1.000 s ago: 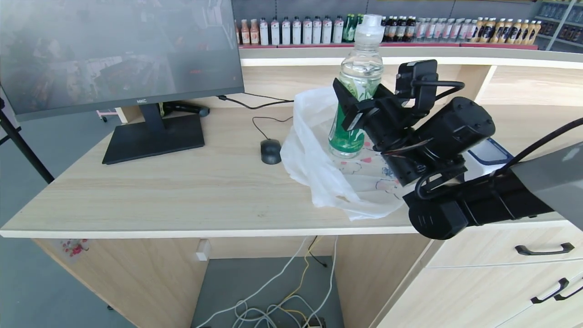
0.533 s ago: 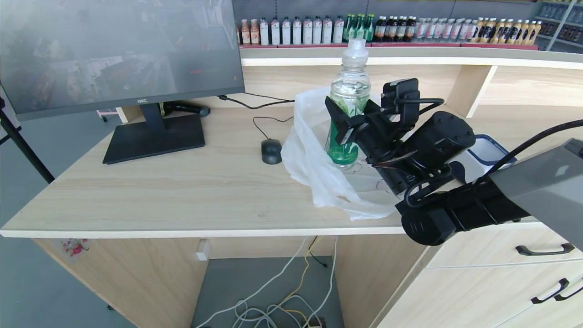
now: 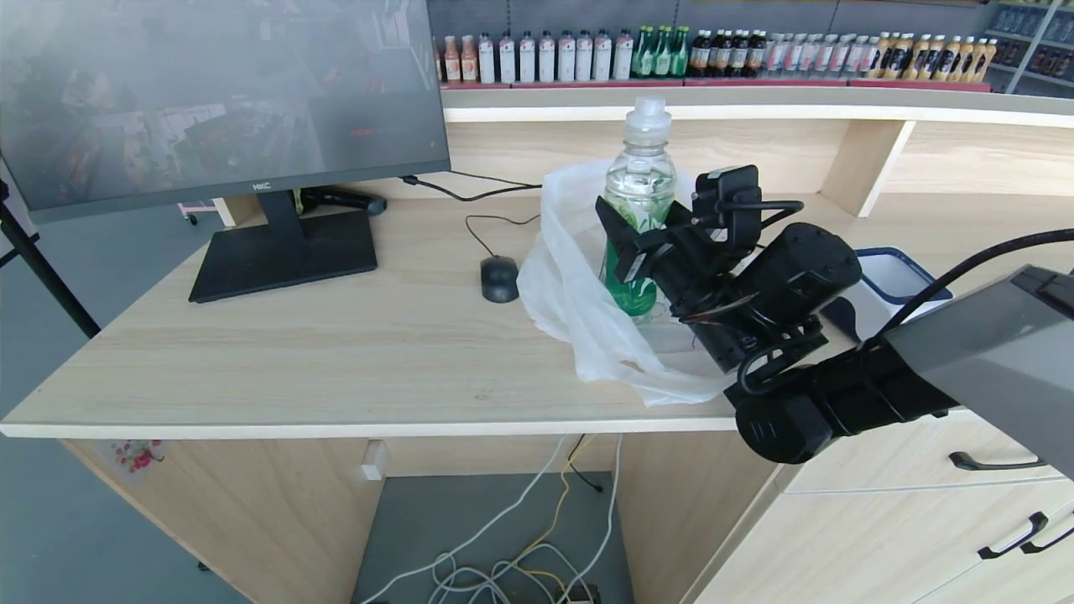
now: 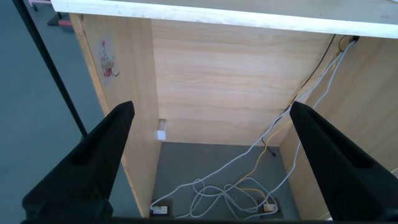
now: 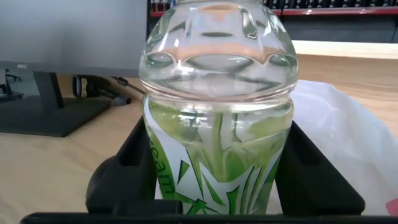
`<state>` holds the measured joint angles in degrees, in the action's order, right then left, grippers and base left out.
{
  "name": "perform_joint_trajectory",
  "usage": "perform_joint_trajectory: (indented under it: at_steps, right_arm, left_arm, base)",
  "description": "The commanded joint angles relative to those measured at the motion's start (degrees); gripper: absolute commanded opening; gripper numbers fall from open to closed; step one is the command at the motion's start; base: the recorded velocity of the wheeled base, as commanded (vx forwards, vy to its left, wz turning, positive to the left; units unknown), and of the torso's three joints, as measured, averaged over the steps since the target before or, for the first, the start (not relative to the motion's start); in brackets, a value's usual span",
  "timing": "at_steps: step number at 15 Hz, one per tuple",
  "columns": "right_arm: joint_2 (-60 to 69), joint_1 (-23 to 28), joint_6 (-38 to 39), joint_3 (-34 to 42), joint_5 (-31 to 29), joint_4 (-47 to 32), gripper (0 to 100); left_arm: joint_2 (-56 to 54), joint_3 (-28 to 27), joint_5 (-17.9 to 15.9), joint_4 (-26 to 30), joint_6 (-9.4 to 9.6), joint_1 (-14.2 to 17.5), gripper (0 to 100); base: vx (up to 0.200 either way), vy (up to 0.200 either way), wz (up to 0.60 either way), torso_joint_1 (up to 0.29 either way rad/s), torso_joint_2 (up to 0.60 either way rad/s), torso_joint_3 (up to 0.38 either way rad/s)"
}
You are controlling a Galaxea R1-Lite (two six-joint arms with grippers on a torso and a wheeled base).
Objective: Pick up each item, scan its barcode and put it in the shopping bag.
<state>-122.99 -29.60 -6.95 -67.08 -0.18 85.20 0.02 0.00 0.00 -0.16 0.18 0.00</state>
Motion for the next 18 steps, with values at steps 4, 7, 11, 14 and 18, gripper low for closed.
perform_joint_trajectory:
  at_steps: [4, 7, 11, 14, 18]
  right_arm:
    - [0.12, -0.20, 0.62, 2.49, -0.08, 0.14, 0]
    - [0.56, -0.20, 0.80, 3.19, -0.08, 0.14, 0]
    - [0.91, -0.20, 0.80, 3.28, -0.08, 0.14, 0]
    - [1.26, -0.55, 0.80, 3.72, -0.17, 0.14, 0]
    - [1.97, -0.55, 0.88, 3.80, 0.01, 0.23, 100]
  left_arm:
    - [-0.02, 0.00, 0.00, -0.02, -0.01, 0.00, 100]
    - [-0.02, 0.00, 0.00, -0.02, -0.01, 0.00, 100]
    - [-0.02, 0.00, 0.00, -0.02, -0.01, 0.00, 100]
    - [-0.02, 0.00, 0.00, -0.02, -0.01, 0.00, 100]
    - [-0.02, 0.00, 0.00, -0.02, -0.01, 0.00, 100]
  base:
    - [0.000, 0.000, 0.00, 0.000, 0.00, 0.000]
    - [0.000, 0.000, 0.00, 0.000, 0.00, 0.000]
    - [0.000, 0.000, 0.00, 0.000, 0.00, 0.000]
    - [0.000, 0.000, 0.00, 0.000, 0.00, 0.000]
    - [0.000, 0.000, 0.00, 0.000, 0.00, 0.000]
